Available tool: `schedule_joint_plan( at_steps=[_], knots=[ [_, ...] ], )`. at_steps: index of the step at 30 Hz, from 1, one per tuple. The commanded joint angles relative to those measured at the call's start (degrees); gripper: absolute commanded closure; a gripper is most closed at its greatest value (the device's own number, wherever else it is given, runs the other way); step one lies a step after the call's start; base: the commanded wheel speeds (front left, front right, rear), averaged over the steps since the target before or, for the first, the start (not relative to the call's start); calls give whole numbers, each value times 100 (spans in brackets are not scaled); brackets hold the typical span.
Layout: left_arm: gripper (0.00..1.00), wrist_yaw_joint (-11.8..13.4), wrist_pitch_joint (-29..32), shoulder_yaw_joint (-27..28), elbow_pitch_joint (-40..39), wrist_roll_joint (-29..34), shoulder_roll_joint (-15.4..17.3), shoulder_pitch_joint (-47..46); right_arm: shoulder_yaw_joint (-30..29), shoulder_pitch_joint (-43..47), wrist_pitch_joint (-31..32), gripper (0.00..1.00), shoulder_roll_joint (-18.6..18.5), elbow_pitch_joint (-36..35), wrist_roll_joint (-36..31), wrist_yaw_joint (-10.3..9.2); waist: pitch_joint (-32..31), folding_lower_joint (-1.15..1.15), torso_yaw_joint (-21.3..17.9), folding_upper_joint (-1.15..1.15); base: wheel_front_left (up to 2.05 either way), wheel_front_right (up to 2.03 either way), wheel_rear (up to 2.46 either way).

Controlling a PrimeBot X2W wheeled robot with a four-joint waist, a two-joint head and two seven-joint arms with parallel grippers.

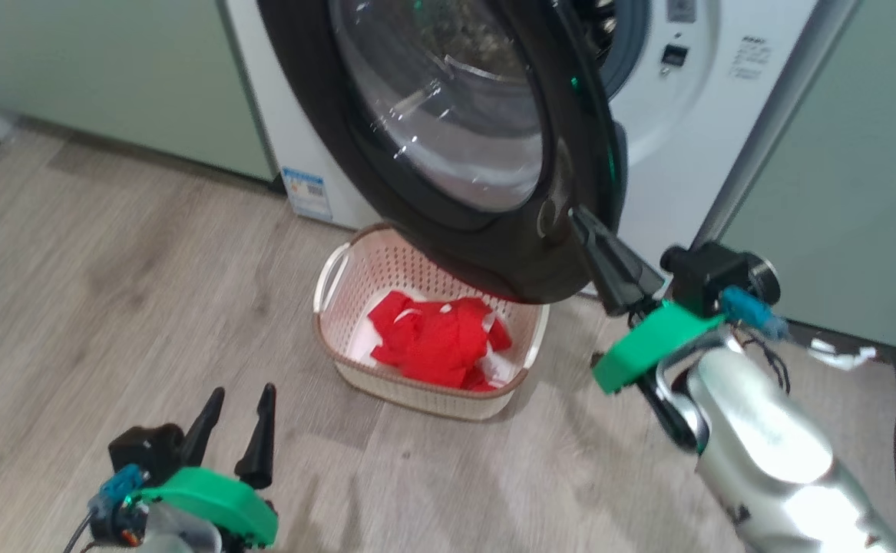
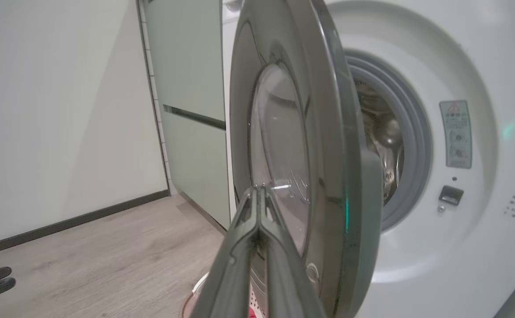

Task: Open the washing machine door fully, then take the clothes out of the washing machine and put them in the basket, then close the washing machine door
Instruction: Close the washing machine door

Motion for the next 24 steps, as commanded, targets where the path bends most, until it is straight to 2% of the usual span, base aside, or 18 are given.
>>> schedule_joint_plan(
  at_steps=[1, 8, 16, 24],
  knots=[
    [0, -35, -52, 176, -183, 36, 29, -350, 63, -335, -31, 100, 19, -5, 66, -4, 143, 0, 117, 0, 0, 0, 0],
    [0, -35, -52, 175, -215, 39, -122, -461, -67, -969, -31, 100, 129, 866, 166, -4, 433, 0, 171, 0, 0, 0, 0],
    [0, -35, -52, 105, -262, 24, -236, -581, -369, -1532, -31, 100, 215, 1437, 290, -4, 701, 0, 84, 0, 0, 0, 0],
    [0, -35, -52, 6, -316, 19, -305, -861, -824, -2583, -31, 100, 67, 2173, 530, -4, 1228, 0, 28, 0, 0, 0, 0]
  ],
)
